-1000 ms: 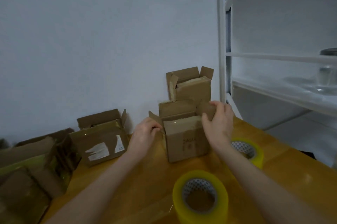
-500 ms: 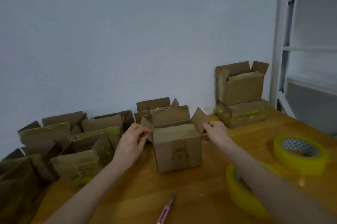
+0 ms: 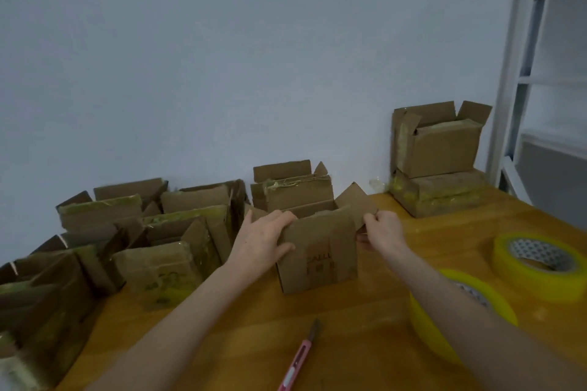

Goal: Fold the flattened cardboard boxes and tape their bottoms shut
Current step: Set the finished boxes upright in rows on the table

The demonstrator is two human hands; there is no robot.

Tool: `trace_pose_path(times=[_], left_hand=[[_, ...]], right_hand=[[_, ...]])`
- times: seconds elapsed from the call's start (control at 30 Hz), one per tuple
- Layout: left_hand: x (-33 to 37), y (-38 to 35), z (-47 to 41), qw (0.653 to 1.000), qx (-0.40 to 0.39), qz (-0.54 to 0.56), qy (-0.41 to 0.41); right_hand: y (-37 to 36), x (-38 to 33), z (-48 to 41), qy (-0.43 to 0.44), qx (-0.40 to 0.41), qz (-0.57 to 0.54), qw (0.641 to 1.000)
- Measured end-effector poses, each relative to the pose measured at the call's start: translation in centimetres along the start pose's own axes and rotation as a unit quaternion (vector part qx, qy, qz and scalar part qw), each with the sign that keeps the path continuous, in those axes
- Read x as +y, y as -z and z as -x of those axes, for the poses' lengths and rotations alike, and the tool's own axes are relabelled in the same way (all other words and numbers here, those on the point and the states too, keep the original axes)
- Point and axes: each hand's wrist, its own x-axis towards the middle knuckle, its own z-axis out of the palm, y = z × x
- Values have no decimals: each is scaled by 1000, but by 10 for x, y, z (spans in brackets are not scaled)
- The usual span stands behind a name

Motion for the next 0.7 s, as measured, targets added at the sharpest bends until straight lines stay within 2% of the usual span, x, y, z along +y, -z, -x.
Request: trace_pose_path(times=[0.1, 0.27, 0.37, 0.47, 0.53, 0.7], left_hand=[[1, -18, 24, 994, 107, 11, -30], [1, -32, 33, 993, 113, 36, 26], [3, -27, 31, 990, 135, 25, 39], [7, -22, 32, 989, 130, 18, 68], [8, -19, 32, 990, 110, 28, 86], [-11, -17, 24, 987, 118, 12, 109]], right_hand=[[-5, -1, 1, 0, 4, -2, 1000], [-5, 1, 4, 11, -26, -10, 1000], [4, 2, 13, 20, -116, -43, 992], [2, 5, 24, 22, -204, -13, 979], [-5, 6, 28, 31, -201, -15, 979], [-34, -5, 27, 57, -129, 0, 990]])
